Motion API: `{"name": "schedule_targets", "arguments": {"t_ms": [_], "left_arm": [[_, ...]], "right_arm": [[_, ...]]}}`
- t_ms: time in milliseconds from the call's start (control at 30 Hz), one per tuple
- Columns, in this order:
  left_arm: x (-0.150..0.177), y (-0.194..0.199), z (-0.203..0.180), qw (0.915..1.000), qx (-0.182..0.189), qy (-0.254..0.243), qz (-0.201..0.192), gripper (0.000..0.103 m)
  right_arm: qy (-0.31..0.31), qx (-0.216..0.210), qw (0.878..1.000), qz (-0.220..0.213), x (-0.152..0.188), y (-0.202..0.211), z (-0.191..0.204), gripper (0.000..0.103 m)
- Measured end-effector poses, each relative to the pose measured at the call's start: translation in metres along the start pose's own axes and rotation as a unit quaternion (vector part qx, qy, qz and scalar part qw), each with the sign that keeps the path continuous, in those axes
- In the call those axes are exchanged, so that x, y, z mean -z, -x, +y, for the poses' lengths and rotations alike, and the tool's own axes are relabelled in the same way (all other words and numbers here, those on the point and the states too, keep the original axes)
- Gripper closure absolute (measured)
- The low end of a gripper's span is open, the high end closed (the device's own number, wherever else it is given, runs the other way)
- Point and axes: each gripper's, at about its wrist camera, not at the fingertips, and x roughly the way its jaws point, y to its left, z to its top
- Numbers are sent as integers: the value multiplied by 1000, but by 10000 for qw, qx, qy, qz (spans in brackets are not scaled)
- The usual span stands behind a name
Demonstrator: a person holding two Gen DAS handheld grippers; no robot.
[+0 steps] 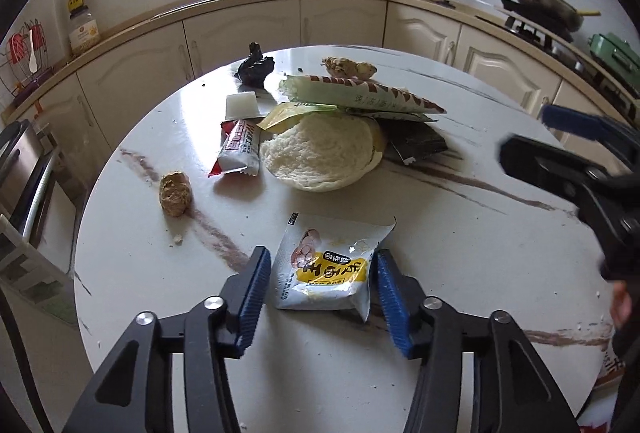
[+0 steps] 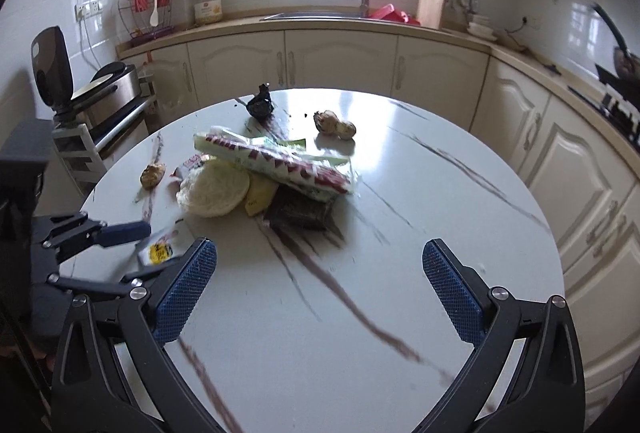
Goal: Collect trash
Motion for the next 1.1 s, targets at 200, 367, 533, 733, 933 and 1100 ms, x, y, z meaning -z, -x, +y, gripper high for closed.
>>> {"name": "schedule_targets", "arguments": {"t_ms": [200, 367, 533, 733, 933, 1100], "left_arm": [[3, 8, 24, 9987, 385, 284, -148, 97], [11, 8, 40, 9963, 636, 552, -153, 97], [17, 11, 50, 9944, 803, 660, -176, 98], [21, 21, 53, 9930, 904, 724, -226, 99], [21, 37, 46, 9926, 949, 686, -324, 100], [19, 55, 37, 9919, 983, 668, -444, 102]], "right_arm": [[508, -156, 9986, 56, -28, -44, 19, 0], [828, -302, 9959, 184, -43, -75, 33, 9], [859, -431, 9949, 307, -50, -95, 33, 28], [1006, -512, 9928, 409, -52, -101, 33, 59], [1044, -154, 9944, 28, -51, -73, 25, 83], [687, -208, 9964, -457, -50, -29, 6, 85]]}}
